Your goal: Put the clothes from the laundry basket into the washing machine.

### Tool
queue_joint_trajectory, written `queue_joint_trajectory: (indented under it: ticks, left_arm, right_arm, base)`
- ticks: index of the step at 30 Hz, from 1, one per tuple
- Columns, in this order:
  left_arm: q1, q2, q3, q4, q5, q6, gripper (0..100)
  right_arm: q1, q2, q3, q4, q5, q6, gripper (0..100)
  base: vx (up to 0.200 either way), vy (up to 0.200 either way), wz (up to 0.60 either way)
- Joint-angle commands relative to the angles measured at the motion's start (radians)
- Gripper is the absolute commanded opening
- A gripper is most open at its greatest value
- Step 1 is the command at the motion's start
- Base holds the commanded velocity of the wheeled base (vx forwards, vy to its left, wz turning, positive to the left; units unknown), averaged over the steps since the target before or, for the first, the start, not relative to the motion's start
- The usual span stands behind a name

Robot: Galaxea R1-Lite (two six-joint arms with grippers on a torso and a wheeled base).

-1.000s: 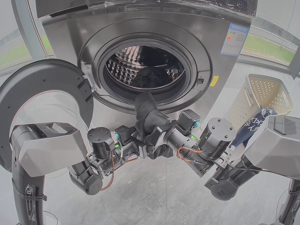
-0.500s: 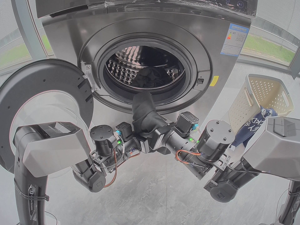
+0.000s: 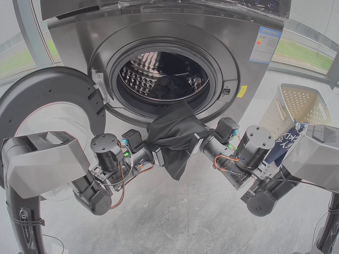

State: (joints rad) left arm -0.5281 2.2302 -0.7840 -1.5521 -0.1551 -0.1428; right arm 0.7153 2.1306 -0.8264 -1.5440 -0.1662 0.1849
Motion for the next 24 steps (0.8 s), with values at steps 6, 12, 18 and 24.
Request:
queue_joint_trajectory:
  ticks: [6,12,18,24]
  left_arm:
    - [-0.006,-0.073,0.06,0.001,-0.003,-0.006,0]
    - [0.0,-0.084,0.058,0.0,-0.003,-0.008,0]
    - [0.002,-0.19,0.121,0.001,-0.004,-0.032,0]
    - [-0.01,-0.396,0.276,0.003,-0.02,-0.115,0]
  right_arm:
    - [-0.008,0.052,0.018,-0.001,0.011,0.011,0]
    - [0.004,0.022,0.041,-0.001,0.014,0.008,100]
    - [0.007,-0.135,0.268,0.001,0.125,-0.004,100]
    - [0.006,-0.242,0.464,0.001,0.22,-0.001,100]
  base:
    - [0.0,0.0,0.0]
    - [0.0,0.0,0.0]
    - [0.0,0.0,0.0]
    - [0.0,0.0,0.0]
